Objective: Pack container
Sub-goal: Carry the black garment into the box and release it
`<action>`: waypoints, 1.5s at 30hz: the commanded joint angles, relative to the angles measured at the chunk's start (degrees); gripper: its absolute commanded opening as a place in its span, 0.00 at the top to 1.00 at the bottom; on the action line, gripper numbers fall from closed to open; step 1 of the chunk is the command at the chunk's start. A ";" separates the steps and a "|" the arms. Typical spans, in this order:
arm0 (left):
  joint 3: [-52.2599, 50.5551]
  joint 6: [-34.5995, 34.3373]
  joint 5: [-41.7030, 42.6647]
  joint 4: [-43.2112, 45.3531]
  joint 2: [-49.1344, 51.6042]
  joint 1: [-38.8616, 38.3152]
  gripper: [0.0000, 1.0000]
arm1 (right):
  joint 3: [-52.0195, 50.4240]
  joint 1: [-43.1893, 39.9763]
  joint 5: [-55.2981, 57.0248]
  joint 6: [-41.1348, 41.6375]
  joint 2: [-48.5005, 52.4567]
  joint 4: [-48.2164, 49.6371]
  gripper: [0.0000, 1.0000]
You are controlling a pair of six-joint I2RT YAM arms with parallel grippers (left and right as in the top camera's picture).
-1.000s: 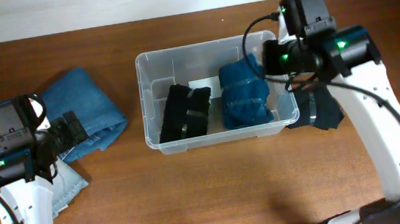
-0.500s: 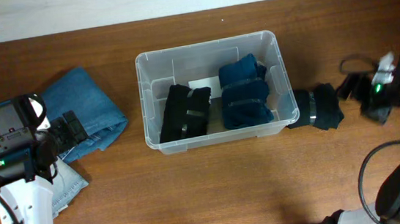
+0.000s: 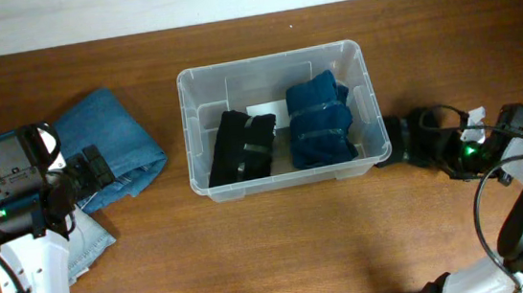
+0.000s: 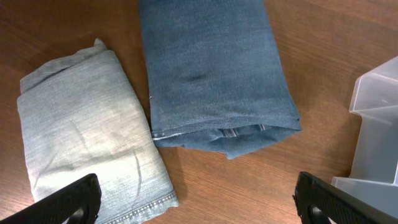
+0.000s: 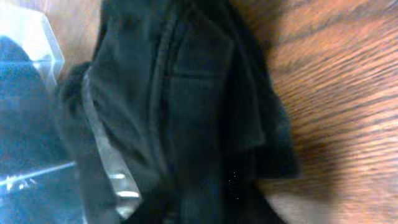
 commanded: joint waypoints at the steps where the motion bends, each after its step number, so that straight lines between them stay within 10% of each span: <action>1: 1.07 -0.52 0.63 -0.37 0.13 0.17 0.01 | 1.14 -0.15 -2.99 0.22 0.11 -0.22 0.96; 16: 1.07 -0.50 0.61 -0.39 0.13 0.17 0.01 | 38.12 16.39 -4.50 -6.01 -23.32 -26.29 0.96; 27: 1.07 -0.52 0.61 -0.37 0.13 0.17 0.01 | 36.96 44.74 7.96 -10.34 1.62 -26.56 0.96; 29: 1.07 -0.52 0.61 -0.35 0.13 0.20 0.01 | 36.96 46.40 8.81 -12.66 7.32 -26.80 0.71; 30: 1.07 -0.50 0.61 -0.37 0.13 0.20 0.01 | 37.18 46.69 12.04 -11.17 9.97 -27.52 0.06; 45: 1.07 -0.48 -1.29 -1.11 0.13 0.39 0.01 | 56.00 39.12 28.61 -10.23 -13.97 -39.85 0.02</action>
